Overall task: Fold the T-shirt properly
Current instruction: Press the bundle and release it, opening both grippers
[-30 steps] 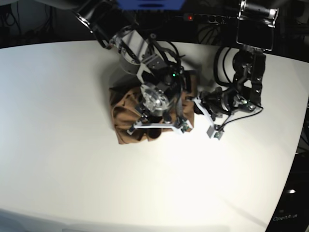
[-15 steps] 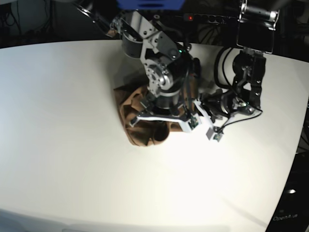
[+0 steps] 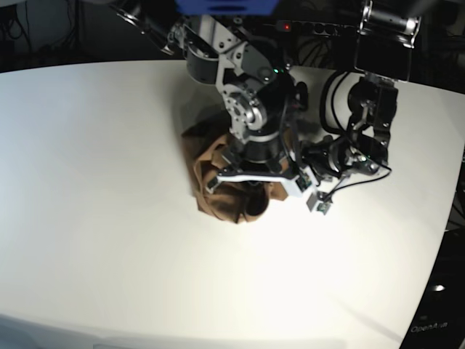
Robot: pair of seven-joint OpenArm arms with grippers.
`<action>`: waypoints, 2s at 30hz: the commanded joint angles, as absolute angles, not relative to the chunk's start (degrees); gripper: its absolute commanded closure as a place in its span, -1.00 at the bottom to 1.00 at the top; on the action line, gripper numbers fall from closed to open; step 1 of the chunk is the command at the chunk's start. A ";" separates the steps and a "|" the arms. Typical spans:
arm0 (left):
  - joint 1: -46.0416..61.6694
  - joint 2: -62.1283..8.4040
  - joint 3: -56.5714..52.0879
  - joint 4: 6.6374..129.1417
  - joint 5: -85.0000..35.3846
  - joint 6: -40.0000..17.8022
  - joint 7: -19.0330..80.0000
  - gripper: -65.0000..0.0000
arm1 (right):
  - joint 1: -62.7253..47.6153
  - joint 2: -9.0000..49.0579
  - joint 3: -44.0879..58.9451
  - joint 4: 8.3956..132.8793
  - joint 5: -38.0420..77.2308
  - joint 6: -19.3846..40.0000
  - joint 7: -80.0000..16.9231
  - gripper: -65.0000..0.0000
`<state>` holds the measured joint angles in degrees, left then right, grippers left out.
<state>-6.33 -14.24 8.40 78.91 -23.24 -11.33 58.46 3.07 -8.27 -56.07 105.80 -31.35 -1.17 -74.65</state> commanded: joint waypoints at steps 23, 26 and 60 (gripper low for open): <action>-5.67 -14.20 8.31 80.75 -21.93 -10.33 60.53 0.88 | 3.03 -9.00 -59.12 99.38 -23.52 -1.10 -62.37 0.98; -5.23 -14.20 7.16 84.18 -21.49 -10.24 60.62 0.88 | 3.65 -9.00 -59.21 99.38 -23.52 -1.10 -62.37 0.98; 3.56 -16.66 -13.05 105.01 -11.38 -10.68 62.46 0.88 | 3.65 -8.84 -57.10 99.30 -23.43 8.66 -58.15 -0.32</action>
<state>4.75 -16.03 -12.86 103.98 -11.05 -10.70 63.70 2.94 -7.92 -56.99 98.43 -23.03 8.99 -59.27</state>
